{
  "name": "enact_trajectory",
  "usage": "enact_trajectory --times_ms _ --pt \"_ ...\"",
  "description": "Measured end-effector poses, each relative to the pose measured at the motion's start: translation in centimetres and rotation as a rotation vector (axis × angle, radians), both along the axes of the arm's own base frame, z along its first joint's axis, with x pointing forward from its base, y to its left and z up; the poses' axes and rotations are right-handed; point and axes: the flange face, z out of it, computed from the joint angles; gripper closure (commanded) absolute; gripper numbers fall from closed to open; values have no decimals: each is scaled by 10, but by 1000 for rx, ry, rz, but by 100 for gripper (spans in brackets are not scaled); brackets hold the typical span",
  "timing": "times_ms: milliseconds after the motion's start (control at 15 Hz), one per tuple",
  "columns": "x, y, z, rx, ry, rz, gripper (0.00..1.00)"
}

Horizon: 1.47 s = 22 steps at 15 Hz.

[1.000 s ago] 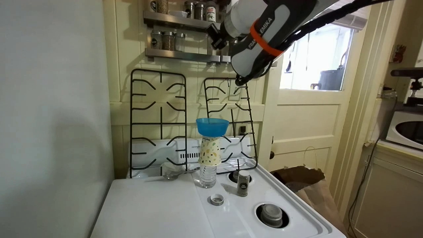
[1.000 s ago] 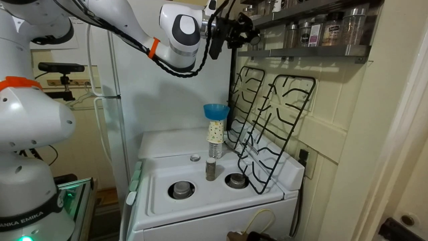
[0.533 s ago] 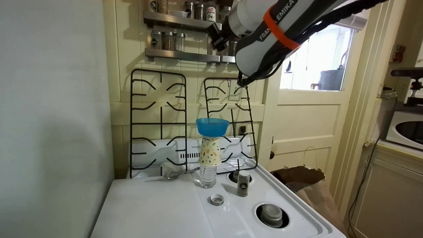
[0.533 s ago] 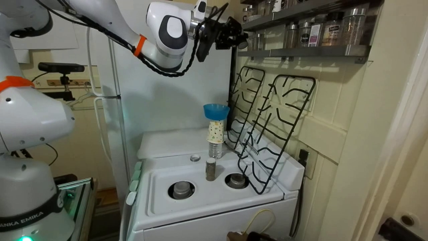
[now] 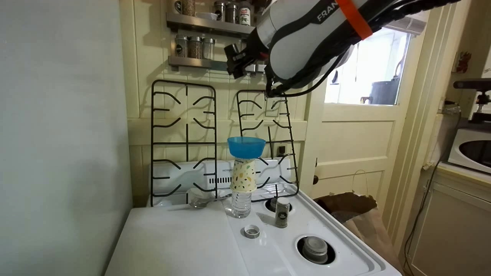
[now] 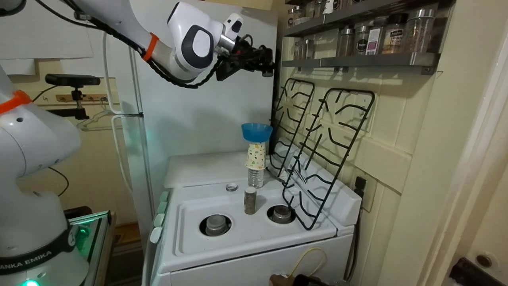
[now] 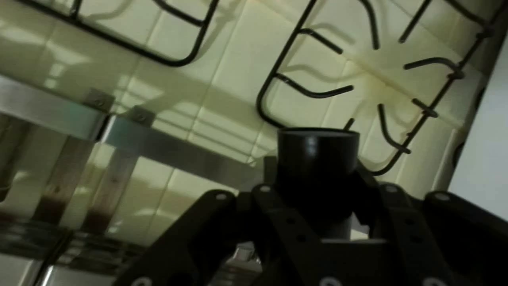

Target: Pick up the black container from the shelf and put it on the left side of the stove.

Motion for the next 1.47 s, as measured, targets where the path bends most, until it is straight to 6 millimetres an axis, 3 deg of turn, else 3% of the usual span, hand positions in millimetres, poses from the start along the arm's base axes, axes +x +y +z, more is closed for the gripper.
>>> enact_trajectory --times_ms 467,533,667,733,867,1067,1267,1467 --pt "-3 55 -46 173 293 94 81" --pt "-6 59 -44 196 321 96 56" --pt "-13 51 -24 232 320 83 56" --pt "-15 45 -15 238 312 74 81" --pt "-18 40 -7 233 308 64 81" --pt "-16 50 -36 179 447 79 81" --pt "-19 71 -72 130 619 106 81" --pt "-25 92 -96 59 774 153 81"
